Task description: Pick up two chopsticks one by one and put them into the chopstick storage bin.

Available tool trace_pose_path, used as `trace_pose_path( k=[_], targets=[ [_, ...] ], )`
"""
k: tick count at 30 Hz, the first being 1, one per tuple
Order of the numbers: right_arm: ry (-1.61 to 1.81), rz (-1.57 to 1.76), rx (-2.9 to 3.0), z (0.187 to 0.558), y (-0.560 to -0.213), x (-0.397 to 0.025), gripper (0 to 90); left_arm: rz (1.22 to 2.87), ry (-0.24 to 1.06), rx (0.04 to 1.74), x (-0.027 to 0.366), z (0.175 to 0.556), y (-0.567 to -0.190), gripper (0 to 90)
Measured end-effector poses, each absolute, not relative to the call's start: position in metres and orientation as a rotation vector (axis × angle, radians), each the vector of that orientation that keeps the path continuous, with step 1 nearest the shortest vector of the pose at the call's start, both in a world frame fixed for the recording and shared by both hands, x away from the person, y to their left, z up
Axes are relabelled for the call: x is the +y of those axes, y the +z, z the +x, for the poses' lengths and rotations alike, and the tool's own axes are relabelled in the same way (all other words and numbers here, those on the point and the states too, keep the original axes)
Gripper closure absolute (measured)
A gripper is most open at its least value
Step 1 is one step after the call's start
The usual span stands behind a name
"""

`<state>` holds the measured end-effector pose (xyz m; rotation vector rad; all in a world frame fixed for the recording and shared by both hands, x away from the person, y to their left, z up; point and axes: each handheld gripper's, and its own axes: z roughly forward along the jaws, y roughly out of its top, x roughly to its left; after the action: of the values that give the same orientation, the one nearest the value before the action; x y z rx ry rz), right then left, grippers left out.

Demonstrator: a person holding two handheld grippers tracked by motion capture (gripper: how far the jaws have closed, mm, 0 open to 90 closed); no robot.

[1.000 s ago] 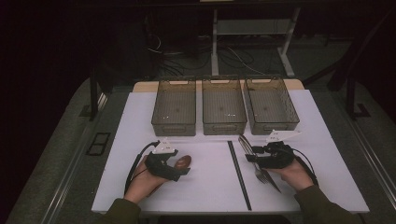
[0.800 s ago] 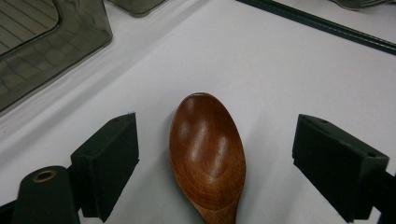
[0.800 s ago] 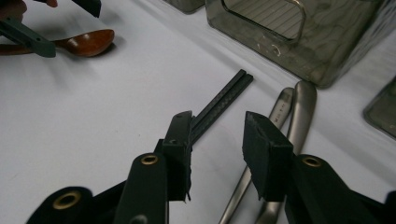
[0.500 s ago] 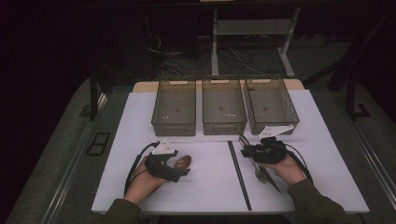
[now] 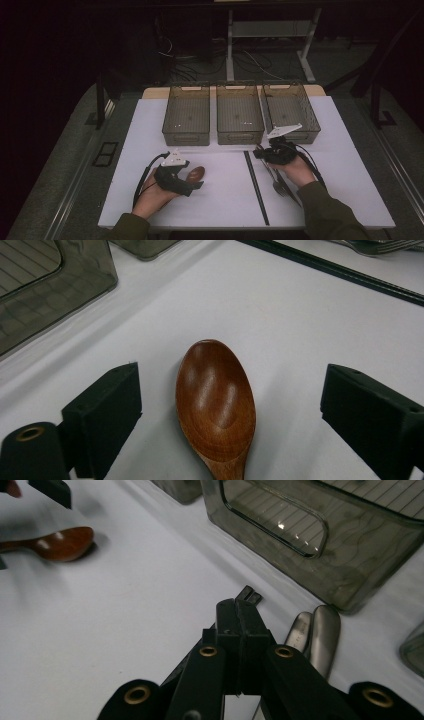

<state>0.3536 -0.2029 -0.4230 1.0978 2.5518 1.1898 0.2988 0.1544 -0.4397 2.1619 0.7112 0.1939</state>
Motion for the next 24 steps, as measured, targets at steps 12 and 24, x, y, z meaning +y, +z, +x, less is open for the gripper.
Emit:
trace_pose_path(
  k=[12,24],
  targets=[
    [1.043,1.138,2.600,0.376,-0.433,-0.186,89.7,2.157,0.219,0.715,0.154,0.296,-0.439,0.0],
    [0.942,1.153,2.630,0.388,-0.439,-0.172,89.7,2.136,0.210,0.724,0.153,0.294,-0.438,0.0]
  ],
)
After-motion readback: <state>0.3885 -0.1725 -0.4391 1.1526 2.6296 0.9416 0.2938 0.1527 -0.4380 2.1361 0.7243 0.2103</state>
